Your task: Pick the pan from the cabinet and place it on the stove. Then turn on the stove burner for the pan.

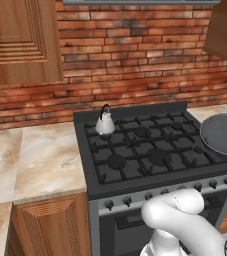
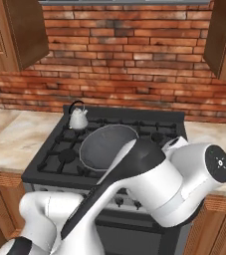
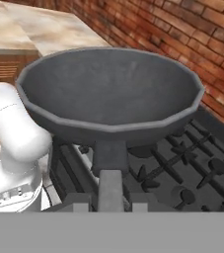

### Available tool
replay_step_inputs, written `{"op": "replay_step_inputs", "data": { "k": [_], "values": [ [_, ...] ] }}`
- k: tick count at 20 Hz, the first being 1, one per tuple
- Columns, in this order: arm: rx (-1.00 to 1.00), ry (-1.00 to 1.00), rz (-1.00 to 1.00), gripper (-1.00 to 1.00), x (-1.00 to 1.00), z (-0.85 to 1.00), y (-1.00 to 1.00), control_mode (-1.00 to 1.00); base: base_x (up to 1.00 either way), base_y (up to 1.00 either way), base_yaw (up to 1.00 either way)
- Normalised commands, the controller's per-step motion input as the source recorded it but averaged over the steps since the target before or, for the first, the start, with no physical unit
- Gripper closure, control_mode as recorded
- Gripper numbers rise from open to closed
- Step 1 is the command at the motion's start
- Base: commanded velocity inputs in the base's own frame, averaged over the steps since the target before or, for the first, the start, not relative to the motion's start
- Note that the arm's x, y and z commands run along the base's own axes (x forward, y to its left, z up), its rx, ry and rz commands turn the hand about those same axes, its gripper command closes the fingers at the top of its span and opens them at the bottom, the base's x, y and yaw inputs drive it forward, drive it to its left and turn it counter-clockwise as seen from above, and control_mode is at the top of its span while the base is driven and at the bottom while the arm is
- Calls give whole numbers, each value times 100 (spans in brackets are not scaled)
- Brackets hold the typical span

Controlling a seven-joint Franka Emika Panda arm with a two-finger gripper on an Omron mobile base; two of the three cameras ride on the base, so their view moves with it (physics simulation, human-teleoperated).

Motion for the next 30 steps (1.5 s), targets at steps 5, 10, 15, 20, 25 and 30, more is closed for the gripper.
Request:
{"op": "replay_step_inputs", "data": {
  "k": [5, 10, 15, 20, 25, 30],
  "values": [
    [0, 2, 11, 100, 32, -38, -24, -100, 0, 0, 0],
    [0, 2, 11, 100, 31, -35, -24, -100, 0, 0, 0],
    [1, 5, 9, 100, 29, -24, -26, -100, 0, 0, 0],
    [2, 11, 7, 100, 26, -16, -23, -100, 0, 0, 0],
    [2, 13, 6, 100, 27, -13, -20, -100, 0, 0, 0],
    [2, 11, 4, 100, 25, -16, -17, -100, 0, 0, 0]
  ]
}}
